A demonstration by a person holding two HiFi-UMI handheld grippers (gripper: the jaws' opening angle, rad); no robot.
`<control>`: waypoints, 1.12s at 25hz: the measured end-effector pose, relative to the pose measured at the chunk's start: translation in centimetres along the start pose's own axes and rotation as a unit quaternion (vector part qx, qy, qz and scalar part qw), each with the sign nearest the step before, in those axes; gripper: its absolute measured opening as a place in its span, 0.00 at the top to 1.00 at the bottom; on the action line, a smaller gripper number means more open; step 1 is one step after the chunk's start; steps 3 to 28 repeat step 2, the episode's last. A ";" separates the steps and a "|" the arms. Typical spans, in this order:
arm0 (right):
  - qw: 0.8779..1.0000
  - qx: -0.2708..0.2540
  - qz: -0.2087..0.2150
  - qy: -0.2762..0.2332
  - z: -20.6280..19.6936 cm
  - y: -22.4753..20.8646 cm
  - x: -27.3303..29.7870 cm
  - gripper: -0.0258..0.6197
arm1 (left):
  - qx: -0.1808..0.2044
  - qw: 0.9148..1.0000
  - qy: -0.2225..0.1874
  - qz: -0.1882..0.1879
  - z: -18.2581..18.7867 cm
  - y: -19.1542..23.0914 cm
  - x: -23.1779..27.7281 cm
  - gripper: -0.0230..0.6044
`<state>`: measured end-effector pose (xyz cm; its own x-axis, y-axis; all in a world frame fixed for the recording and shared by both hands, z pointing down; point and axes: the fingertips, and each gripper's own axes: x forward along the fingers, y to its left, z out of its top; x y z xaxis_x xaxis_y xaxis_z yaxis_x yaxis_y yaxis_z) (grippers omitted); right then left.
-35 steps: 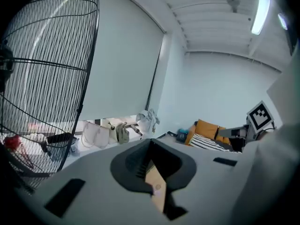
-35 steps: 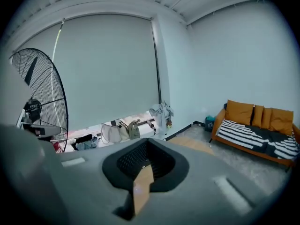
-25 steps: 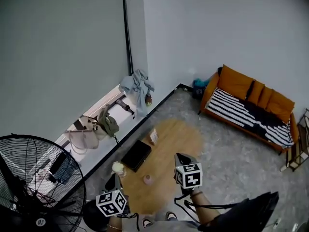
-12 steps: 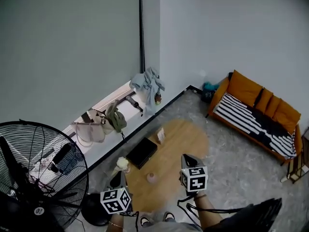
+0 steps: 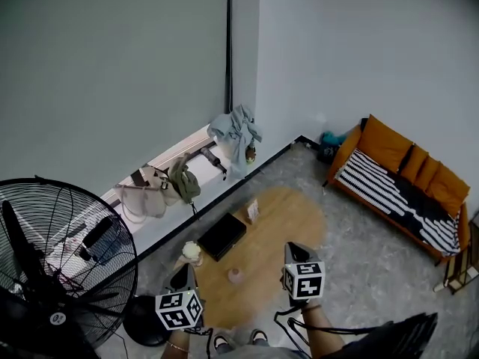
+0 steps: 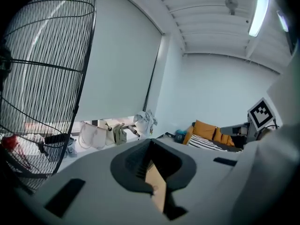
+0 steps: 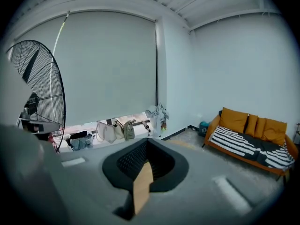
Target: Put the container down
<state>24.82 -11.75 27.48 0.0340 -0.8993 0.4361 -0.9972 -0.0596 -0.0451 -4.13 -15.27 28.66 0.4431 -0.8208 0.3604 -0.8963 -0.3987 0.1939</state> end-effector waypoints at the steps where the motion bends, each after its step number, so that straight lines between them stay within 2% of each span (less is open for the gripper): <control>1: 1.000 -0.002 0.000 0.000 0.0 0.0 0.0 0.95 | 0.001 1.000 0.000 -0.001 0.0 -0.1 0.0 0.97; 28: 1.000 -0.005 0.000 0.001 0.0 0.0 -0.1 0.95 | 0.002 1.000 -0.001 -0.001 0.0 -0.1 0.0 0.97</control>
